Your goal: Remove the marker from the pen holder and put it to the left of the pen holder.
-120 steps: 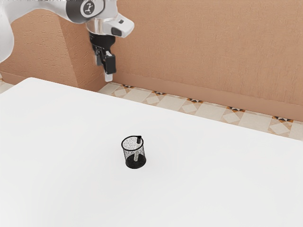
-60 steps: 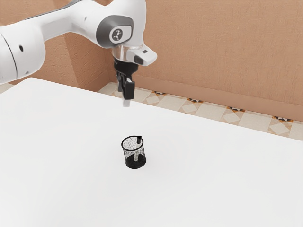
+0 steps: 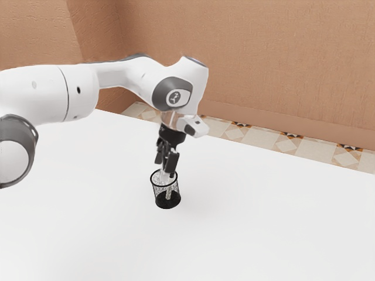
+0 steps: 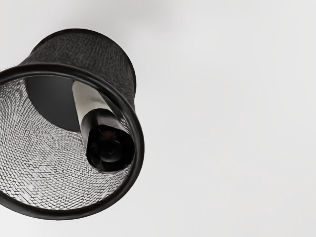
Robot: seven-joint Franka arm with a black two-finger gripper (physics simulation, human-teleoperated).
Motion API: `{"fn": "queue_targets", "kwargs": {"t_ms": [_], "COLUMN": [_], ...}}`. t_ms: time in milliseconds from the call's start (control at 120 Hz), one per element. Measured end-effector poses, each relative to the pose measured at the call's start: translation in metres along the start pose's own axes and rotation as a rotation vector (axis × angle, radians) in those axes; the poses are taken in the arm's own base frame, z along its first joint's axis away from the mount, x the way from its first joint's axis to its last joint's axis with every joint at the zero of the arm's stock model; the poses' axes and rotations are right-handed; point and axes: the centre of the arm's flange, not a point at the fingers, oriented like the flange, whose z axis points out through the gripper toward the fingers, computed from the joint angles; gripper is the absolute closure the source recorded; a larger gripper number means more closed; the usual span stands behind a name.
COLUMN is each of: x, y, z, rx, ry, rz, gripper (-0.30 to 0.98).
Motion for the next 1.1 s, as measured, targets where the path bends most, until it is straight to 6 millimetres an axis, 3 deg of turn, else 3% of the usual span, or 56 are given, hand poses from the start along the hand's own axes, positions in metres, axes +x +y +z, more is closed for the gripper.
{"fn": "queue_targets", "kwargs": {"t_ms": [317,467,767,1100], "x": [0.023,0.035,0.041,0.049], "y": [-0.02,-0.021,-0.032,-0.035], "z": [0.007,0.007,0.013,0.014], "rx": [0.009,0.014,0.028,0.033], "ry": [0.011,0.02,0.015,0.034], "rz": [-0.048,-0.06,-0.117,-0.164], "gripper": [0.0,0.0,0.01,0.38]}}
